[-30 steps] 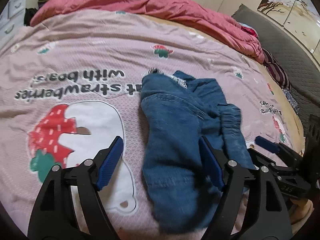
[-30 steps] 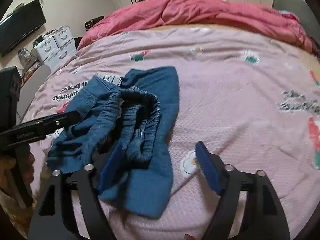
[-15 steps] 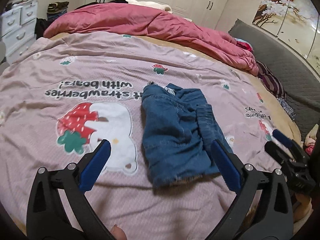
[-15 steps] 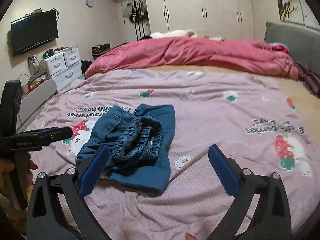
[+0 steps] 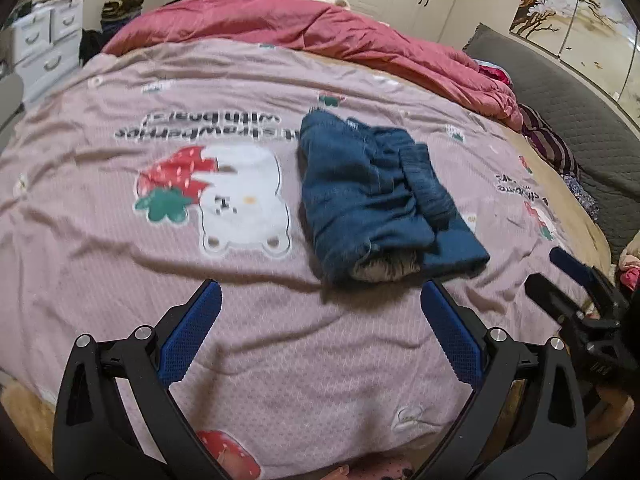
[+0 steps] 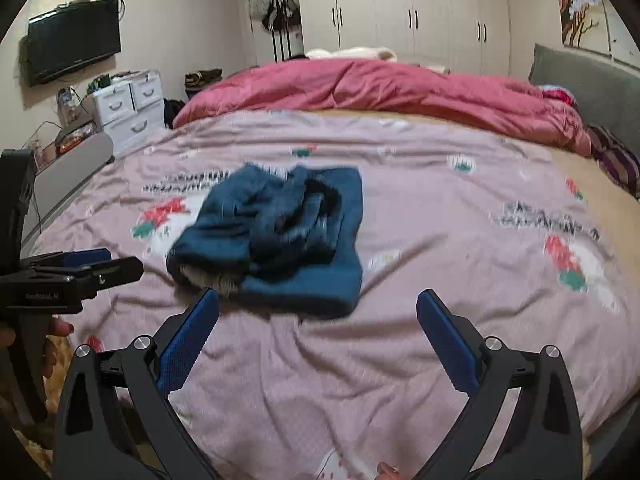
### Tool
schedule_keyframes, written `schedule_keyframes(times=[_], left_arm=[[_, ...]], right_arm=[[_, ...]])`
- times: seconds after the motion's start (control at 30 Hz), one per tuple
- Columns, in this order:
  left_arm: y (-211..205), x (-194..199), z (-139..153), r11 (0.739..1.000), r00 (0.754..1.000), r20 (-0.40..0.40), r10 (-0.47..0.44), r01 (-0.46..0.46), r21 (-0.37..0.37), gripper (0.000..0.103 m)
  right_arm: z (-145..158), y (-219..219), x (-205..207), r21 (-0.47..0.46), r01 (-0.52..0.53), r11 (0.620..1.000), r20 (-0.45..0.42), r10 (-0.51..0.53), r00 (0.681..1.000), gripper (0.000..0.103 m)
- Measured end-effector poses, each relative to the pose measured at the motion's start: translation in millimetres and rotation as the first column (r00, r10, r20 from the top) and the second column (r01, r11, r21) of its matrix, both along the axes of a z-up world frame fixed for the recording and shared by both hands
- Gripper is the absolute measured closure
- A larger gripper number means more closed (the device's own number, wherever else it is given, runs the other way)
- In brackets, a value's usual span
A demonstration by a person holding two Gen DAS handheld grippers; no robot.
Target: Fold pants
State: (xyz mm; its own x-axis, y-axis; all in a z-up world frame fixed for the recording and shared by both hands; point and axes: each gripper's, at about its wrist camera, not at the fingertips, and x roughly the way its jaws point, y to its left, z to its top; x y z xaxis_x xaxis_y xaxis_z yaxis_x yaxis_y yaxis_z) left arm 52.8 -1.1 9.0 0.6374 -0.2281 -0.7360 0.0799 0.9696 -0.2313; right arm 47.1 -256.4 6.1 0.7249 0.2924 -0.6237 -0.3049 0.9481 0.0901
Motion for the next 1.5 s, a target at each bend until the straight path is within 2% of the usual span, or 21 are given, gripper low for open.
schedule_keyframes(times=[0.13,0.37,1.5], left_arm=[[-1.0,-1.5,-11.3,1.000,1.000,-0.027,0.000,0.000,0.015,0.009],[1.8,-2.1,-18.5,1.000,1.000,-0.027,0.016,-0.016,0.012,0.009],[-3.1,-1.9,-9.5,0.999,1.000,-0.022,0.020,-0.020,0.025,0.009]], right_arm=[[-14.5,-0.9,-0.8,0.026,0.013,1.000,-0.053,-0.011,0.999,0.004],[-25.5,-0.9,4.6,-0.003,0.023,1.000,-0.071,-0.023,0.997,0.004],[-20.9,-6.7,7.3,0.013,0.030,0.999,-0.080,-0.029,0.996,0.004]])
